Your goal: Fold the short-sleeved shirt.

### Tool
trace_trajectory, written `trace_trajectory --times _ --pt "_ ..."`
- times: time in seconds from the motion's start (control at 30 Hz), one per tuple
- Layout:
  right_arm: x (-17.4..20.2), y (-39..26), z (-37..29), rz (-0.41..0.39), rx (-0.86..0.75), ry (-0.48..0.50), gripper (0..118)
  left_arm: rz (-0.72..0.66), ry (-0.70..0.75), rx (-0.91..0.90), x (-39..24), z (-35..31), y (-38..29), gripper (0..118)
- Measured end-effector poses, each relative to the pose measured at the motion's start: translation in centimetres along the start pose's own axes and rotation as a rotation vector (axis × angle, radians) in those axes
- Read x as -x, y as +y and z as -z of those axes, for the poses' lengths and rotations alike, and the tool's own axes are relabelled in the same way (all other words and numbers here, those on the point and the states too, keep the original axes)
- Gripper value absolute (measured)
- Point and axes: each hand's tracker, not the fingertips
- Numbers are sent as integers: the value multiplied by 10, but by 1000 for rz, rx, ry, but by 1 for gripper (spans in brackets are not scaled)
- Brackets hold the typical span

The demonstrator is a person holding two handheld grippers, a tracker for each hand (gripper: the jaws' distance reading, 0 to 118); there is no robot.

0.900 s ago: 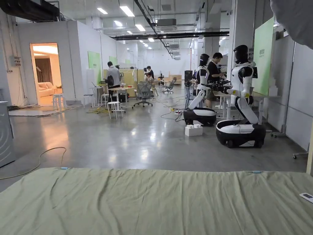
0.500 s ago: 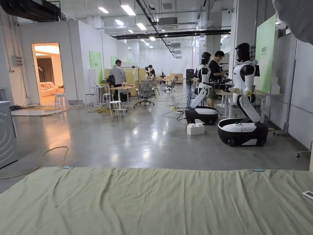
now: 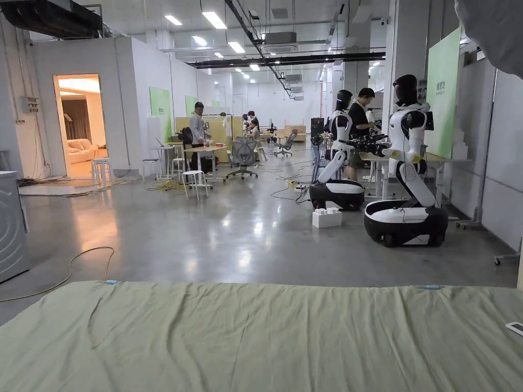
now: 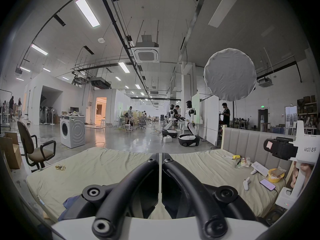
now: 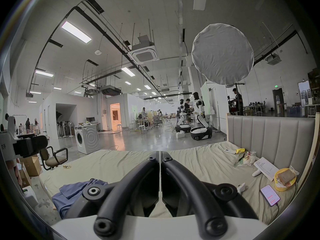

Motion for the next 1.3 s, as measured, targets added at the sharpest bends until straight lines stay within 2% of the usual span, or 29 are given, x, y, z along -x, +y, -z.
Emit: trace_trajectory --times 0.3,0.33,0.37,0.4,0.43,0.47,0.5,0.53,0.57,0.6,0.63,0.67,0.7,0.73,0.77,0.87,0.9,0.93,0.97,1.0,1.03,1.07,1.1,1.13,1.2,1.23,1.3 --pt "-4 2 1 7 -10 -4 2 -3 12 -10 0 6 7 2" --pt "-4 3 2 18 -8 11 2 39 24 -13 -5 10 4 2" --pt "-3 2 5 1 17 32 2 173 46 -22 -13 14 -8 2" --pt "2 -1 7 -90 59 15 2 464 54 -19 -21 17 -33 2" --pt "18 -2 9 -428 23 31 2 683 52 -5 -27 20 -54 2" --pt "34 -6 8 -783 -50 38 2 993 23 19 -22 18 -90 2" --pt "37 -16 5 -1057 -18 109 2 1244 -1 39 -15 18 -122 2" --pt "48 -43 11 -1274 22 149 2 1423 -41 68 -4 15 -148 2" --pt "24 -82 21 -1430 72 198 2 1544 -107 103 4 10 -169 2" --pt "48 -83 10 -1568 119 256 2 1661 -207 139 21 0 -190 2" --pt "35 -96 4 -1681 160 329 2 1718 -334 174 34 -11 -204 2" --pt "41 -115 3 -1729 200 388 2 1722 -419 102 40 -17 -214 2" --pt "42 -127 3 -1713 221 419 3 1696 -450 141 40 -22 -222 2" --pt "50 -138 3 -1616 236 429 3 1637 -450 177 35 -24 -222 2" --pt "36 -128 4 -1515 256 428 3 1538 -428 189 31 -26 -221 2" --pt "24 -85 13 -1019 207 247 3 1003 -203 203 0 2 -155 2" --pt "16 -71 14 -843 165 190 3 759 -129 190 -6 14 -121 2" --pt "8 -59 12 -657 130 122 3 533 -39 259 -3 22 -93 2" --pt "-3 -49 8 -416 93 52 3 271 30 227 8 28 -62 2" --pt "-17 -44 5 -171 71 24 2 31 68 198 24 28 -39 2" --pt "-29 -45 2 27 73 23 2 -168 78 165 42 21 -27 2" --pt "-41 -52 0 245 139 31 2 -273 15 107 58 9 -21 2" --pt "-47 -59 -2 354 206 -16 1 -270 -28 73 64 -3 -25 2" --pt "-48 -55 -3 297 158 -29 1 -190 -10 62 61 -8 -30 2" --pt "-46 -50 -2 137 163 -16 1 23 35 112 38 -10 -37 2" --pt "-41 -50 0 64 171 -5 1 59 18 144 36 -11 -38 2" --pt "-38 -52 0 93 170 -15 1 22 4 128 36 -10 -34 2"
